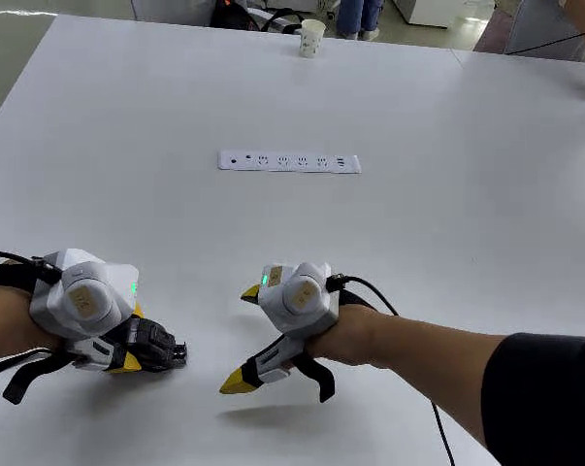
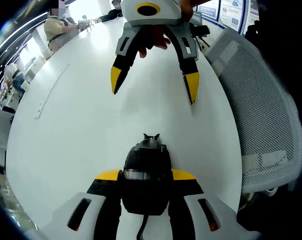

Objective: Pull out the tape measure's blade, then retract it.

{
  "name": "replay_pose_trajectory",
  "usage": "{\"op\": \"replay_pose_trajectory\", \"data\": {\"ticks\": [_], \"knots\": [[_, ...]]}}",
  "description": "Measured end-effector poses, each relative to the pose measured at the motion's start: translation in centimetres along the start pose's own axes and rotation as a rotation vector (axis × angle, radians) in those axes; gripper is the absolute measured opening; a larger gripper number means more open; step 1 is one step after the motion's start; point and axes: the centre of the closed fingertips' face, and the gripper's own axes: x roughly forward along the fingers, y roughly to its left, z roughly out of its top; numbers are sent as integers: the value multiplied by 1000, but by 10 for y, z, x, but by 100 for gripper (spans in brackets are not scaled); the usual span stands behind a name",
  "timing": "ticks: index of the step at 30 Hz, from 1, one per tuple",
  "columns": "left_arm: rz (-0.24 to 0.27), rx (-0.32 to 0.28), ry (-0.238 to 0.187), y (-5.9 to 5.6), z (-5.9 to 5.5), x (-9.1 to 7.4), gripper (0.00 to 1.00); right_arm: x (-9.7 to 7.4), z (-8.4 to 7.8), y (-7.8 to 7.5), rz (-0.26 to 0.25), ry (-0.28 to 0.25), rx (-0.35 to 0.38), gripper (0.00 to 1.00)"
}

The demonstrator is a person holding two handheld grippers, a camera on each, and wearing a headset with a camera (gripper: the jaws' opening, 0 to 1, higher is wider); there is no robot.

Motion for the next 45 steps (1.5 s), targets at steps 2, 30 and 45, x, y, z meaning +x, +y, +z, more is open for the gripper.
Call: {"op": "replay_pose_trajectory", "data": {"ticks": [2,30,45], "knots": [[-1,2,6,-1,0,0,30,4,2,3,6,4,-10,78],[2,8,9,1,-1,4,31,40,22,20,113,32,-104,45],[0,-2,0,3,-1,7,31,57,21,14,102,74,-129,20]]}}
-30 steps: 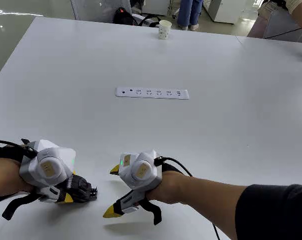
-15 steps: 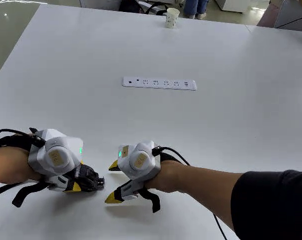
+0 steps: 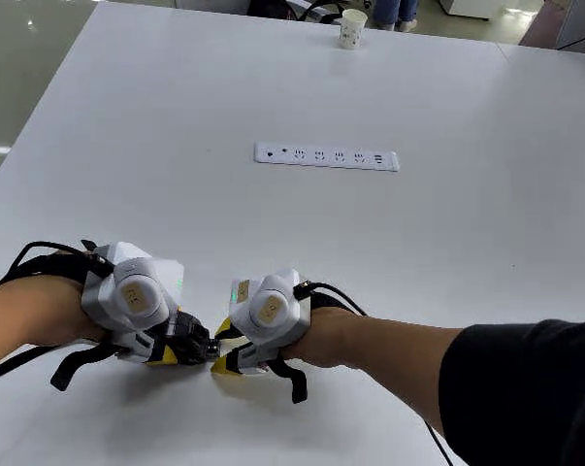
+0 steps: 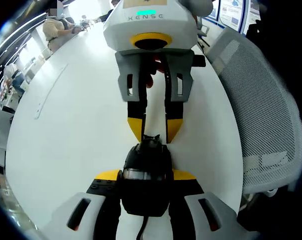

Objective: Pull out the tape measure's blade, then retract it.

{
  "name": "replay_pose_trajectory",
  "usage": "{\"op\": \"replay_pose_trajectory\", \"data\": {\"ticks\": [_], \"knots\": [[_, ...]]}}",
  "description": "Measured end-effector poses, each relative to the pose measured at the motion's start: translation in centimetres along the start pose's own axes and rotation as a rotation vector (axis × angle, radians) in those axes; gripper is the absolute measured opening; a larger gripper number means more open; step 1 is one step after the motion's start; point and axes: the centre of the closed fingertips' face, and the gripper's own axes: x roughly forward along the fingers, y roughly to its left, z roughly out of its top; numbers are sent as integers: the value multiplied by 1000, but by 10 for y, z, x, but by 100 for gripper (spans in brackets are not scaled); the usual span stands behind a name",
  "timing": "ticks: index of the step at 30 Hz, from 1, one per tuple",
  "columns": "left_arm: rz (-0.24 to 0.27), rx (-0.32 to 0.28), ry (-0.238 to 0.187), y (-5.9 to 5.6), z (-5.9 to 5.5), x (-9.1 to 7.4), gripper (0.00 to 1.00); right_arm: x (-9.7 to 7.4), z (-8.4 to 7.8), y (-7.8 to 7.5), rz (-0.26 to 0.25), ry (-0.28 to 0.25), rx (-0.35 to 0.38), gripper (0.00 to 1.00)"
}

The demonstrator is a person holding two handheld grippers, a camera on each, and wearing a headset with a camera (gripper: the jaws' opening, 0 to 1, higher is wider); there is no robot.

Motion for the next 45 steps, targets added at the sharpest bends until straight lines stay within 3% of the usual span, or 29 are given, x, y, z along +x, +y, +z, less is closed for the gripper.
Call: {"op": "replay_pose_trajectory", "data": {"ticks": [4,6,7,10,13,15,19,21,45], "knots": [[-2,1,-4,1,0,0,31,1,3,-6,-7,-5,2,13],[-3,-1,-7,0,0,1,31,3,4,-5,6,-7,3,13],[-2,-2,-9,0,0,1,31,3,4,-5,13,-2,-37,13],[0,-4,-12,0,0,1,31,3,4,-4,14,-5,-11,13],[1,-8,-12,0,0,1,32,3,4,-3,-3,15,-30,12],[2,-8,-10,0,0,1,32,4,4,-4,-20,22,-2,12],[6,-12,-9,-1,0,1,32,3,3,-4,-26,12,-47,11],[11,-16,-15,-1,0,1,32,2,3,-4,-22,-3,16,11],[-4,-30,-6,-1,-1,-2,31,-2,-3,-6,-7,20,8,9]]}}
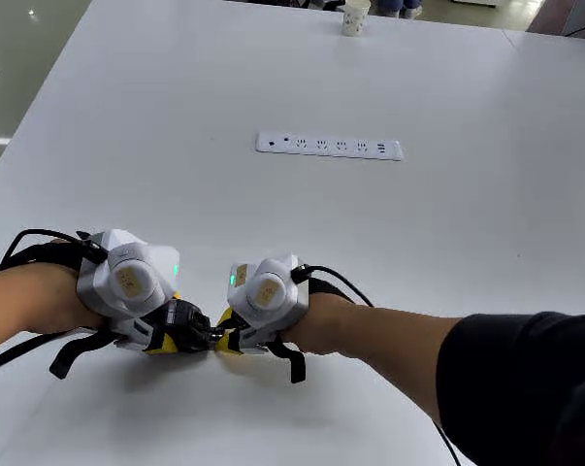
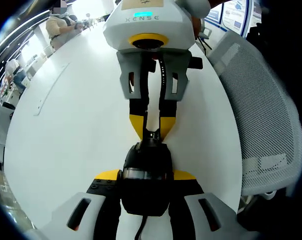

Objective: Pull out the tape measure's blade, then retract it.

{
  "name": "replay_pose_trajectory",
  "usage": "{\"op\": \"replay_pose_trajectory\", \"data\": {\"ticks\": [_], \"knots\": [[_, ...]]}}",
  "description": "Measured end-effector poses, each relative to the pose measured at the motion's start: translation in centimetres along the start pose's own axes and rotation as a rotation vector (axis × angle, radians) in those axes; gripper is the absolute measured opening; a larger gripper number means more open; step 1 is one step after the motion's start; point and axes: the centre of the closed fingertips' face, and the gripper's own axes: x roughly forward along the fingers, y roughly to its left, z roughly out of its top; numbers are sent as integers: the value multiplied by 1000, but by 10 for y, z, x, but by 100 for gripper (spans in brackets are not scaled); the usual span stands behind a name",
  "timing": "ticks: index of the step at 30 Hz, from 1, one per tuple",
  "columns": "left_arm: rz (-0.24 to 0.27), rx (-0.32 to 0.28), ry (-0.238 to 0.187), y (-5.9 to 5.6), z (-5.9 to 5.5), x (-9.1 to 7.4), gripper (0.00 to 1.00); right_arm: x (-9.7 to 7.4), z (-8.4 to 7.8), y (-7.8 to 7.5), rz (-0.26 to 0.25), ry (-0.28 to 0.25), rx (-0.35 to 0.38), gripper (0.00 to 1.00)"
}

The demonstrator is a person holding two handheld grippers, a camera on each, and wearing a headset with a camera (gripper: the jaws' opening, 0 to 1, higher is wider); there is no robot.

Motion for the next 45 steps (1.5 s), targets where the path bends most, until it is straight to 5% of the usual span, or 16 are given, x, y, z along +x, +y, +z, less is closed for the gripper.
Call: {"op": "replay_pose_trajectory", "data": {"ticks": [45], "knots": [[17,-17,5,3,2,0,31,-19,-25,0,-4,41,25,9]]}}
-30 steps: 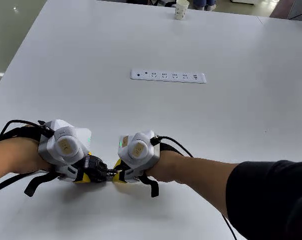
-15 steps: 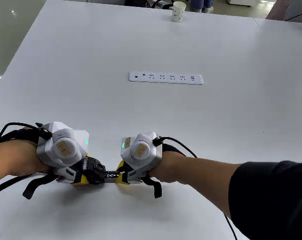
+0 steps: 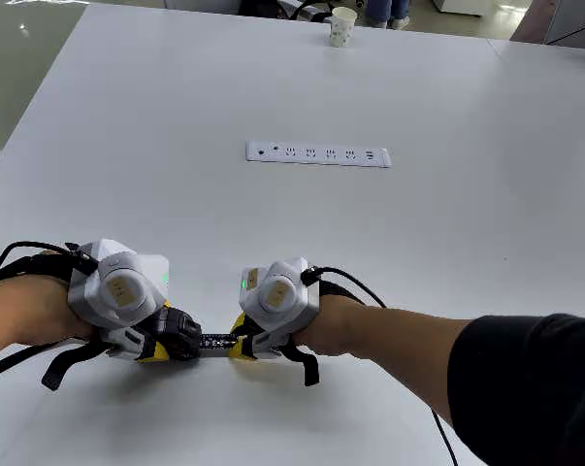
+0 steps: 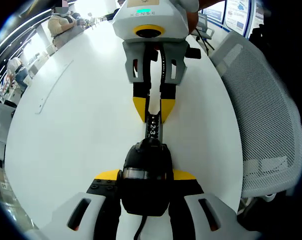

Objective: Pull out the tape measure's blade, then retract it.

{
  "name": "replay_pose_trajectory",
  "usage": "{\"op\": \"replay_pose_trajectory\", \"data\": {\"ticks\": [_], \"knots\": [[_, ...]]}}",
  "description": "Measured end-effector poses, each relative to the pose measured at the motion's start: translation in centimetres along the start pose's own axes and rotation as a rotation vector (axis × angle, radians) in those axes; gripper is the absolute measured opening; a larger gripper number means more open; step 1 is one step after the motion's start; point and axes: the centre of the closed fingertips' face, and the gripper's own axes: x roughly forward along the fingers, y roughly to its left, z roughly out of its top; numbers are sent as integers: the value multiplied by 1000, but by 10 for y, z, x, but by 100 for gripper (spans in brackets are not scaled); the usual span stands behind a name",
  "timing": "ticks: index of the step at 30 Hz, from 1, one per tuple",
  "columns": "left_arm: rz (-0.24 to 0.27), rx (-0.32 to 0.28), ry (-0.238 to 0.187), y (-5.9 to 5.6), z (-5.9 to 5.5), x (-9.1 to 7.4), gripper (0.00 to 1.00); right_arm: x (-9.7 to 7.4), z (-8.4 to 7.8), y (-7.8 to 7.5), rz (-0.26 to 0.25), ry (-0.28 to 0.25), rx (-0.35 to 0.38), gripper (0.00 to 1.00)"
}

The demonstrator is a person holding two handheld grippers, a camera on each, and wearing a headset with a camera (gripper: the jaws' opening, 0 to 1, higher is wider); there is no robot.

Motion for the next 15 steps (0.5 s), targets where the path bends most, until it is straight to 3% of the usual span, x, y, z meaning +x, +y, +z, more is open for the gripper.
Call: {"op": "replay_pose_trajectory", "data": {"ticks": [15], "knots": [[4,0,2,-1,-1,0,31,-6,-7,-1,-3,8,3,9]]}}
